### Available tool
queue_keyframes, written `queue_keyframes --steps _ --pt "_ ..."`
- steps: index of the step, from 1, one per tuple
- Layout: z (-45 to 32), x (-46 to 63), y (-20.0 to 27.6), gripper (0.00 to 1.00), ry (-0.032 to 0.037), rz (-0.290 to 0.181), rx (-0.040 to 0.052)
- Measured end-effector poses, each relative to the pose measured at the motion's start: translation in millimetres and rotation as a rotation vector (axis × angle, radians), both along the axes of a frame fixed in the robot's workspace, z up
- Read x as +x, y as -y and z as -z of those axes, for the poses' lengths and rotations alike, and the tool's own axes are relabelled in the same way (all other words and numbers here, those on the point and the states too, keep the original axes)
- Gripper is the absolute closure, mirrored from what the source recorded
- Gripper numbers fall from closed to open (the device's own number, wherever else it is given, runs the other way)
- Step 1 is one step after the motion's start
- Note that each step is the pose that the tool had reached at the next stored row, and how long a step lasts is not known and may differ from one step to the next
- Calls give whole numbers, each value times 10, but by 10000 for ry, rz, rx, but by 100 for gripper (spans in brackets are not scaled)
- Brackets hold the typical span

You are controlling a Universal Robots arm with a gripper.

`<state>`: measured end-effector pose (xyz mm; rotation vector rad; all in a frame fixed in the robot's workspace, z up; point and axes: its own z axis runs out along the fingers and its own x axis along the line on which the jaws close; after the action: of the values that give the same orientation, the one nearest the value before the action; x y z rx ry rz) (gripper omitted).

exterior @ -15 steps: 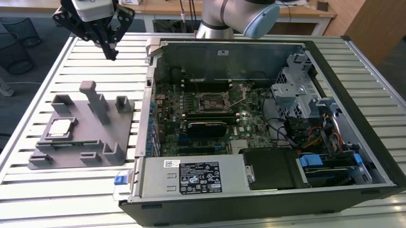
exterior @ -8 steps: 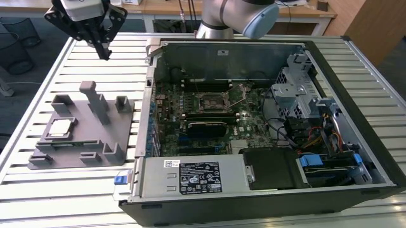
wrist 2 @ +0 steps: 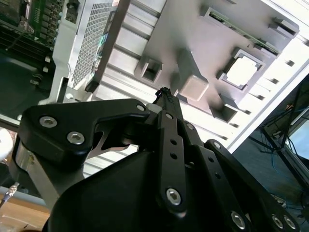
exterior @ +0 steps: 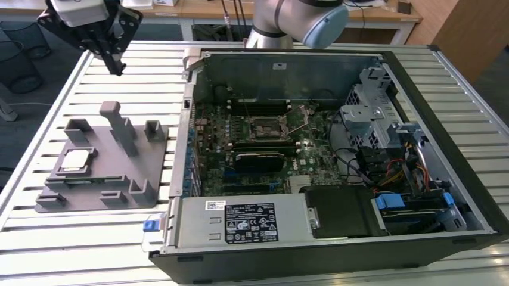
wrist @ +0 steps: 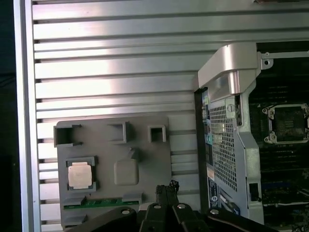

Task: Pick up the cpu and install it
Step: 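Reach for the cpu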

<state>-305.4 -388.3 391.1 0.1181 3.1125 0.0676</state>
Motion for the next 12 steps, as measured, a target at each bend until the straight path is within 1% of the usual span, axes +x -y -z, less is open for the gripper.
queue_keyframes --steps 8,12 --pt "21 -199 2 89 0 -1 0" --pt "35 -312 11 89 1 -8 0"
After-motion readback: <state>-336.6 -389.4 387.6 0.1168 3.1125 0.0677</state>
